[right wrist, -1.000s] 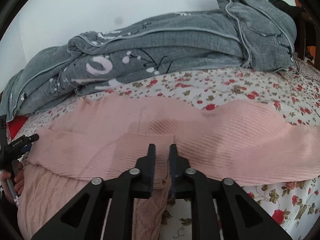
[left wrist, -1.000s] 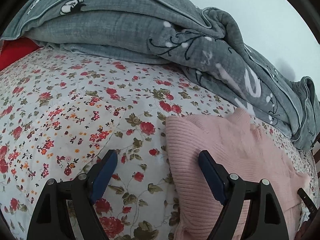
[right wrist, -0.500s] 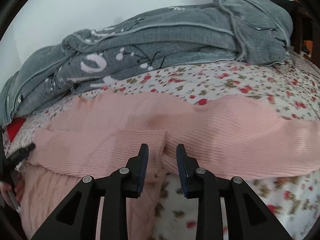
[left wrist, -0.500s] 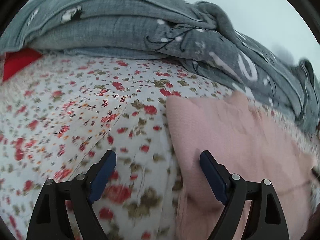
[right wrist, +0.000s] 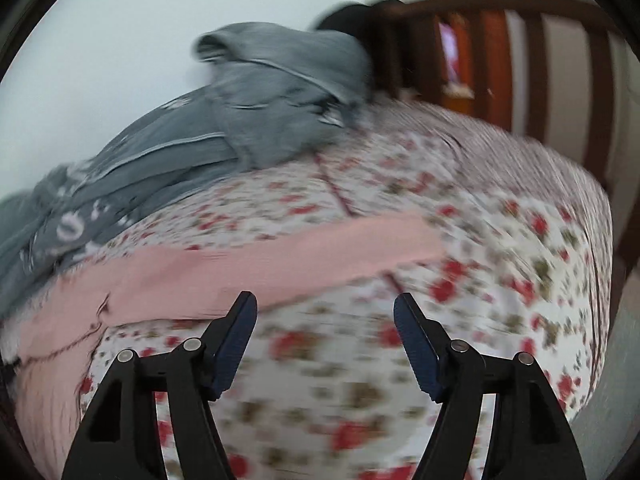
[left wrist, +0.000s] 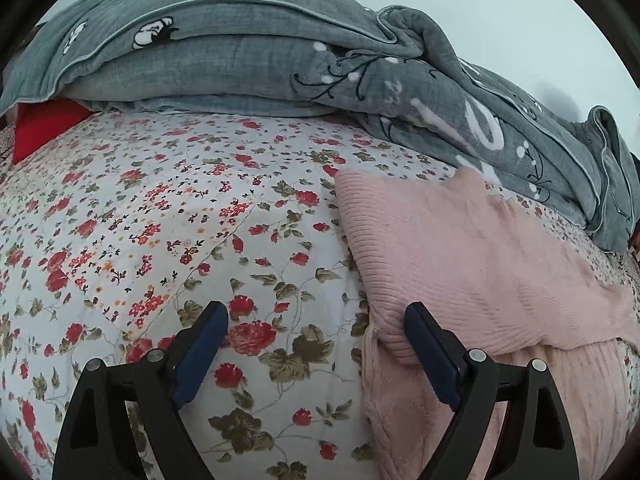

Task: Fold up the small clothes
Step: 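Move the right gripper to the other sleeve cuff and grasp it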

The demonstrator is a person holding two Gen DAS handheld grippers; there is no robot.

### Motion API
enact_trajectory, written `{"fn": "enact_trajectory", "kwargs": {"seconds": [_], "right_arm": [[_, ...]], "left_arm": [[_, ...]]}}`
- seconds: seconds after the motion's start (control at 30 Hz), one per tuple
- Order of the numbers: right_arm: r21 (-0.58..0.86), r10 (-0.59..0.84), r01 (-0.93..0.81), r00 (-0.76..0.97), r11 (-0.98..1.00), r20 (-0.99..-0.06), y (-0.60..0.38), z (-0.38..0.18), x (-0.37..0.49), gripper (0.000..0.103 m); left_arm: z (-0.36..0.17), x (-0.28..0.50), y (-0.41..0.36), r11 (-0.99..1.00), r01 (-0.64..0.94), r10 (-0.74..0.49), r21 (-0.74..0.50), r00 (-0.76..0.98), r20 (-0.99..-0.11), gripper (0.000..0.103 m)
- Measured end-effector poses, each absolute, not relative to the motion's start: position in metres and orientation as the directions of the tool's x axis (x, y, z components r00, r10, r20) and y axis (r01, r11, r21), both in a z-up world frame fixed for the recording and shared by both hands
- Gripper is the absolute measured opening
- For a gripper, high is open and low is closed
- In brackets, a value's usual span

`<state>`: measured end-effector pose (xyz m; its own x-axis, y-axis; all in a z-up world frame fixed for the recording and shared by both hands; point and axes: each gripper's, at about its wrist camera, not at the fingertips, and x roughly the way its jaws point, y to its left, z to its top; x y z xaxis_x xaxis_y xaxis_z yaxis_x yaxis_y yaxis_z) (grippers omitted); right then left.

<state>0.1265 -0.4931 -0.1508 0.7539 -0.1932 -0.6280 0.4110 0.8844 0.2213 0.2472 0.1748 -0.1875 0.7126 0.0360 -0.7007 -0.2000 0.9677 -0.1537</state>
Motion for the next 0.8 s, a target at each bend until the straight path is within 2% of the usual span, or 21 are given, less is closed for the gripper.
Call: {"fn": "enact_trajectory", "kwargs": {"seconds": [0.07,0.3,0.4,0.57,0.63,0.7,0.77,0.8], "right_arm": [[0.287,-0.160,0.421,0.757,0.860,-0.633,-0.511,-0.162,0.119,0.057],[0.320,-0.135,0.408,0.770,0.855,-0.623,-0.521,-0.177,0.136,0.054],[0.330,-0.132,0.433,0.750,0.839,-0.649,-0.534,-0.177,0.153,0.051],[0.392,-0.090,0.465,0.727,0.794,-0.680,-0.562,-0.183,0.173,0.037],[0.399,-0.104,0.500,0.714,0.769,-0.693,-0.573,-0.184,0.179,0.034],[0.405,-0.103,0.508,0.710,0.760,-0.697,-0.579,-0.185,0.184,0.026],[0.399,-0.111,0.513,0.708,0.760,-0.698,-0.582,-0.188,0.189,0.008],[0.389,-0.120,0.513,0.708,0.765,-0.696,-0.582,-0.187,0.191,0.007]], "left_arm": [[-0.188,0.247,0.174,0.968,-0.200,0.039,-0.150,0.712,-0.701,0.090],[-0.190,0.250,0.175,0.968,-0.200,0.034,-0.153,0.706,-0.707,0.091],[-0.192,0.252,0.178,0.966,-0.199,0.023,-0.166,0.703,-0.710,0.092],[-0.193,0.254,0.181,0.963,-0.197,0.010,-0.183,0.705,-0.709,0.092],[-0.193,0.254,0.182,0.962,-0.197,0.005,-0.188,0.705,-0.709,0.092],[-0.194,0.255,0.183,0.961,-0.194,-0.002,-0.196,0.706,-0.708,0.092],[-0.194,0.256,0.185,0.960,-0.192,-0.009,-0.204,0.708,-0.706,0.092],[-0.194,0.256,0.185,0.959,-0.192,-0.011,-0.207,0.708,-0.706,0.092]]}}
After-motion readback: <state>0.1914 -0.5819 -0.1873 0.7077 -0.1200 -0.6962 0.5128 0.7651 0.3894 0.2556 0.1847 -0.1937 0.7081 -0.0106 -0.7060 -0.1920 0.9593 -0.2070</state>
